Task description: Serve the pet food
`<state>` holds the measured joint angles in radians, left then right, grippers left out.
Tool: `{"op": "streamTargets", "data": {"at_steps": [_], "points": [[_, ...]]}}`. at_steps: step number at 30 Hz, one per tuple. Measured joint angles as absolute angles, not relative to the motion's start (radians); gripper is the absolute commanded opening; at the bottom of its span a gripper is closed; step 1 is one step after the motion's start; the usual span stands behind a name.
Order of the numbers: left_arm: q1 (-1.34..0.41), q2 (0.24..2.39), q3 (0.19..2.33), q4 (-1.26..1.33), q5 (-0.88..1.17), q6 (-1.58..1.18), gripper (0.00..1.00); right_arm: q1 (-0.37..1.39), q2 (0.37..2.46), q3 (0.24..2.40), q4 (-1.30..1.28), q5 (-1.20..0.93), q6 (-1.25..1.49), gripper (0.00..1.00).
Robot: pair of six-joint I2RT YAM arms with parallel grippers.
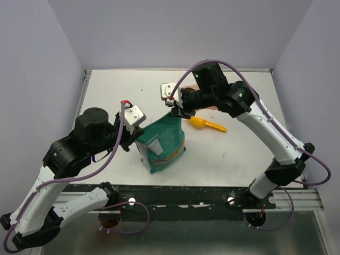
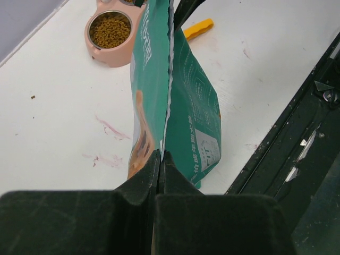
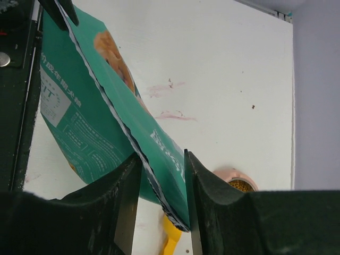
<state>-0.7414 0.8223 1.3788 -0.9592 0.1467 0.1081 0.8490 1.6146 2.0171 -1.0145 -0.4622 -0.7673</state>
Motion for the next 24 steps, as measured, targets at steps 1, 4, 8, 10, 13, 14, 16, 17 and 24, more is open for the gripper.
{"op": "streamTargets", "data": {"at_steps": [1, 4, 8, 10, 13, 14, 16, 17, 24], "points": [[-0.741, 0.823, 1.38, -0.96, 0.147, 0.108, 0.0, 0.859, 1.623, 2.024, -1.015, -0.463, -0.767, 0.43], [-0.741, 0.824, 1.38, -0.959, 0.147, 0.108, 0.0, 0.876, 1.638, 2.028, -1.013, -0.461, -0.769, 0.35], [-0.741, 0.824, 1.38, -0.959, 0.146, 0.108, 0.0, 0.883, 1.642, 2.028, -1.015, -0.451, -0.782, 0.1], [-0.741, 0.824, 1.38, -0.958, 0.146, 0.108, 0.0, 0.884, 1.642, 2.025, -1.018, -0.436, -0.788, 0.01], [-0.741, 0.825, 1.38, -0.957, 0.146, 0.108, 0.0, 0.89, 1.641, 2.014, -1.01, -0.409, -0.803, 0.0], [-0.741, 0.826, 1.38, -0.957, 0.146, 0.108, 0.0, 0.894, 1.639, 2.01, -1.007, -0.398, -0.808, 0.0], [-0.741, 0.826, 1.38, -0.955, 0.146, 0.108, 0.0, 0.898, 1.635, 2.006, -1.004, -0.384, -0.817, 0.0], [-0.741, 0.826, 1.38, -0.954, 0.146, 0.108, 0.0, 0.899, 1.633, 2.006, -1.004, -0.382, -0.82, 0.01], [-0.741, 0.825, 1.38, -0.953, 0.145, 0.105, 0.0, 0.895, 1.636, 2.008, -0.998, -0.403, -0.781, 0.4]]}}
